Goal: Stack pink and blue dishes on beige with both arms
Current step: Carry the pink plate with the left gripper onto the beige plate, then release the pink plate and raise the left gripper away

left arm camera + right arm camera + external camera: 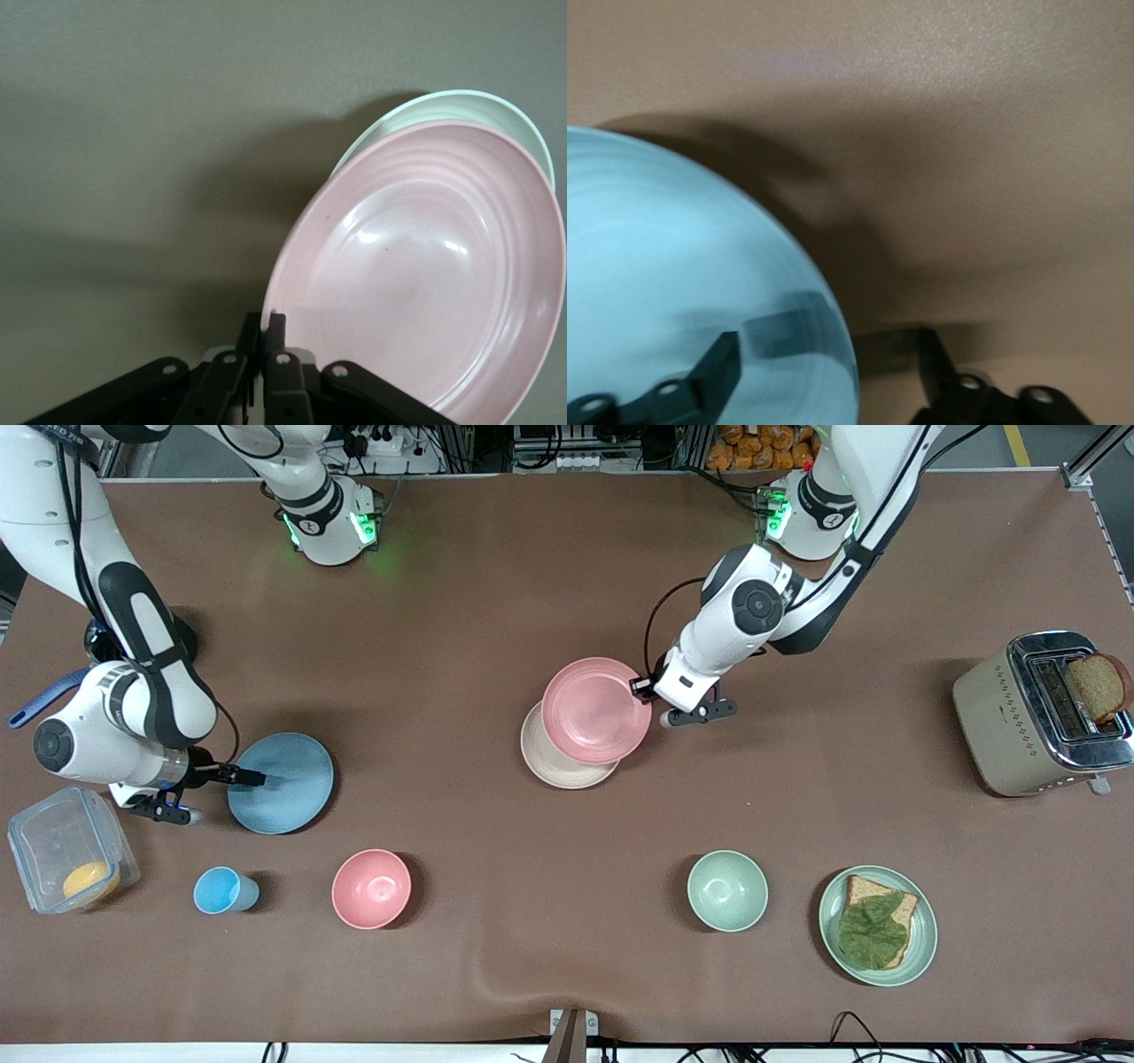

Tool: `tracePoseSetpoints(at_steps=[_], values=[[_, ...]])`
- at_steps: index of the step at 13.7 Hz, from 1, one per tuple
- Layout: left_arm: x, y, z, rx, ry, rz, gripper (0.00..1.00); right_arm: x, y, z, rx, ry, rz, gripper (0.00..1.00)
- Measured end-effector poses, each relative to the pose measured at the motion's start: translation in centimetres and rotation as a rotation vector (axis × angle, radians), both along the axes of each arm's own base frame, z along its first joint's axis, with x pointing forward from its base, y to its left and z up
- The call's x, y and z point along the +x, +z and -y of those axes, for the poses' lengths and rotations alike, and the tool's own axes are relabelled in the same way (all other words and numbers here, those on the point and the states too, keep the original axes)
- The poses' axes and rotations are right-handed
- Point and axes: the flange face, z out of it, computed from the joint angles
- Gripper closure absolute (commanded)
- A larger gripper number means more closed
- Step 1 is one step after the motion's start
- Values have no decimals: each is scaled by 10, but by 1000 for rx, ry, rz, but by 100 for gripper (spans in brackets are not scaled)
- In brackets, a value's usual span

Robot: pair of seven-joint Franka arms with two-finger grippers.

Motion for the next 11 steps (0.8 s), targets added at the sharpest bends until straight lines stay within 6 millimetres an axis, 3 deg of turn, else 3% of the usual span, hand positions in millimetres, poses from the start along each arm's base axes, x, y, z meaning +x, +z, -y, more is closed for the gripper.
tracePoseSetpoints(at_steps=[4,7,8,9,11], values=[[8,-15,34,27,44,3,100,3,3,0,0,-1,8,100],[13,-29,38,52,45,13,100,4,4,-1,5,4,-1,100],[16,-32,37,54,48,10,39,4,4,-2,7,6,-5,100],[18,-33,37,52,58,9,0,5,7,-2,9,7,-6,100],[25,-28,39,45,101,9,0,7,22,-4,18,12,-17,100]])
